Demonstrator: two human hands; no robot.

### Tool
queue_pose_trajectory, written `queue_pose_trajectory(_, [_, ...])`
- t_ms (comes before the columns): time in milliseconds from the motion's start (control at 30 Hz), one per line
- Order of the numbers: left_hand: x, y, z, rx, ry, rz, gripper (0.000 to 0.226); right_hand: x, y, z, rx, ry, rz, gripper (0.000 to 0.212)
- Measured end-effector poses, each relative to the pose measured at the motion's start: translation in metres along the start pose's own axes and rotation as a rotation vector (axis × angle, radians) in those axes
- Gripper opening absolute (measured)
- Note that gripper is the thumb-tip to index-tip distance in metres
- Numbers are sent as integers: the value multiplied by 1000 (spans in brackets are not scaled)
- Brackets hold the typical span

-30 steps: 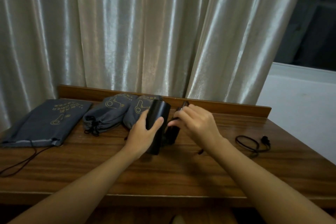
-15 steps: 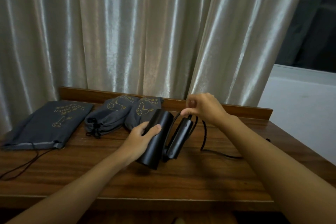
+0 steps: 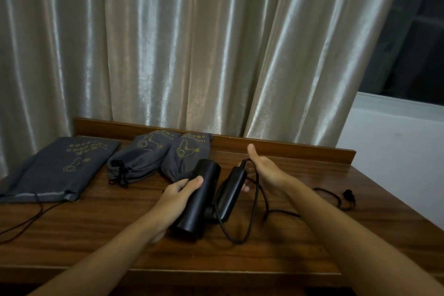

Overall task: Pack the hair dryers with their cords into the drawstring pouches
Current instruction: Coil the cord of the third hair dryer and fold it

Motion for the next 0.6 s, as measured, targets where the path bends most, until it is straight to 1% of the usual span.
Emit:
queue_pose_trajectory(33, [1, 3, 3, -16, -14, -24, 47, 2, -4, -2, -19, -41, 48, 81])
queue_pose_trajectory(100, [-2, 8, 9, -59, -67, -107, 39, 6, -15, -6, -28, -118, 123, 78])
queue_pose_trajectory(167, [-6, 13, 14, -116, -137, -224, 37, 13, -25, -10, -28, -149, 181, 67])
queue_pose_trajectory(267, [-12, 14, 19, -173, -237, -357, 39, 22, -40, -21, -21, -155, 167, 50])
queue_pose_trajectory(300, [-15, 13, 21, -181, -270, -412, 39, 24, -45, -26, -21, -153, 108, 46])
queue_pose_trajectory(400, [-27, 8, 25, -195, -378, -589, 42, 23, -57, -42, -38, -168, -205, 43])
queue_pose_trajectory(500, [-41, 0, 28, -170, -483, -698, 54, 25, -63, -54, -78, -161, -388, 43])
queue_pose_trajectory(533, [-47, -3, 29, -164, -532, -713, 59, 27, -63, -57, -101, -148, -454, 40])
queue_pose_trajectory(600, [-59, -9, 28, -154, -643, -750, 66, 30, -63, -60, -155, -119, -597, 27])
Point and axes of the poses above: each hand's wrist, its own z-axis towards the middle knuckle, its own x-axis out of the palm, y = z × x, the point moved 10 cm from there along z, towards the middle knuckle, and after that the axes turned 4 degrees about -x, right-handed, at the moved point
